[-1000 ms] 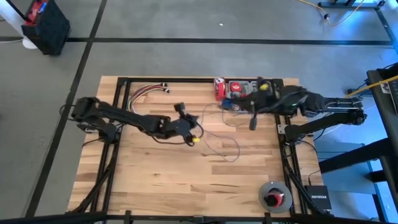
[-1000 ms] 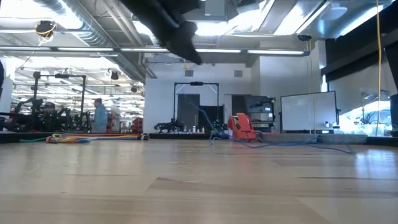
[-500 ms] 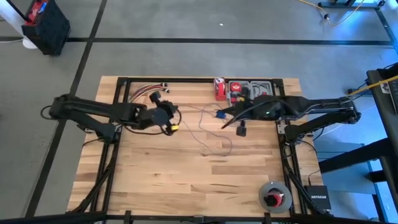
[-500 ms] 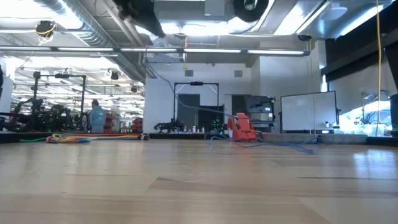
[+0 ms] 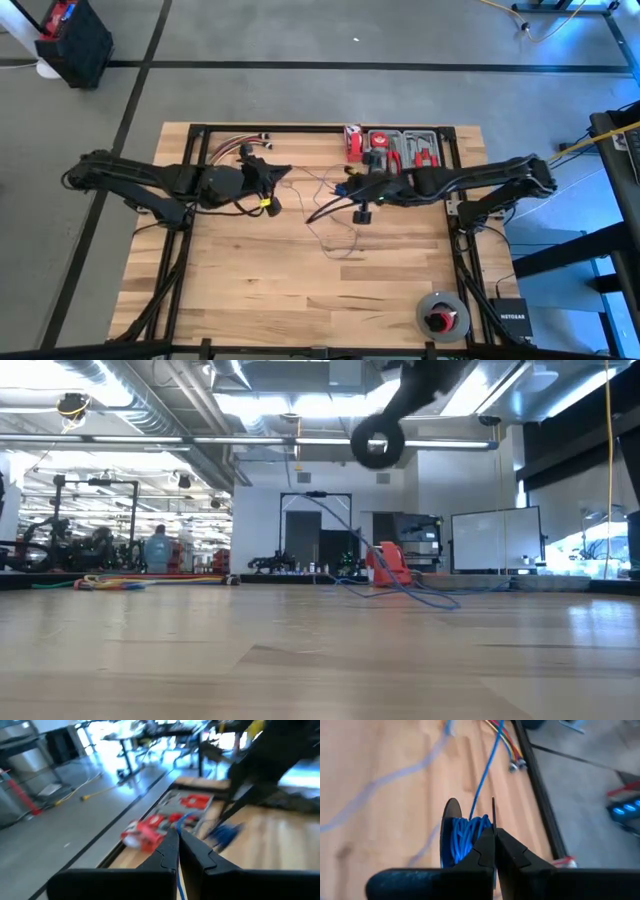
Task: Coil cords
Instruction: Coil the blue wire on the black spool
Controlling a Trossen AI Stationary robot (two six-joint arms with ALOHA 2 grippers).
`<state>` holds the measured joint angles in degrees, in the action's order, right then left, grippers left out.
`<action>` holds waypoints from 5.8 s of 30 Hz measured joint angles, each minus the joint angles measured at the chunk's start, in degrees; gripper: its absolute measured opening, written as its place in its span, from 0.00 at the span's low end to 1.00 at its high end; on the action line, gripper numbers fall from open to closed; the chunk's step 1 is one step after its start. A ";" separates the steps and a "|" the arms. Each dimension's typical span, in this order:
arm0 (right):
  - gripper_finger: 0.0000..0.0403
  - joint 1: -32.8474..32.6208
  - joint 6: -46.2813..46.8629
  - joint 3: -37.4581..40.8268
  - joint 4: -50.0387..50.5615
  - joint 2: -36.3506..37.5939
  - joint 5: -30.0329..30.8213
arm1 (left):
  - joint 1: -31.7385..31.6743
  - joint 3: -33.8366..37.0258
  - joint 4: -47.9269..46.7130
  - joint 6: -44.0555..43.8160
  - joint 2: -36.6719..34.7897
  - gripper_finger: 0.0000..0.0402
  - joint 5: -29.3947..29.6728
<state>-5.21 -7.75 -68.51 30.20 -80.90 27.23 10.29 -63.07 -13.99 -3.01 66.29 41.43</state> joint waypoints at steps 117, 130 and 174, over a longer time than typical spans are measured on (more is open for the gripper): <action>0.01 0.37 1.44 -3.87 -6.85 -6.60 2.83 | 3.74 0.00 1.75 0.00 4.89 0.00 8.03; 0.01 0.37 1.51 -3.82 -15.86 -10.06 2.03 | 3.65 -0.02 7.91 0.33 12.45 0.00 6.18; 0.01 0.33 -3.23 -3.50 -22.60 12.71 -2.34 | 1.33 -0.24 11.06 -2.53 29.13 0.00 6.26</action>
<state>-4.89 -10.98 -72.01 7.61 -68.19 24.89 11.62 -63.31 -2.93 -5.54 95.42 47.69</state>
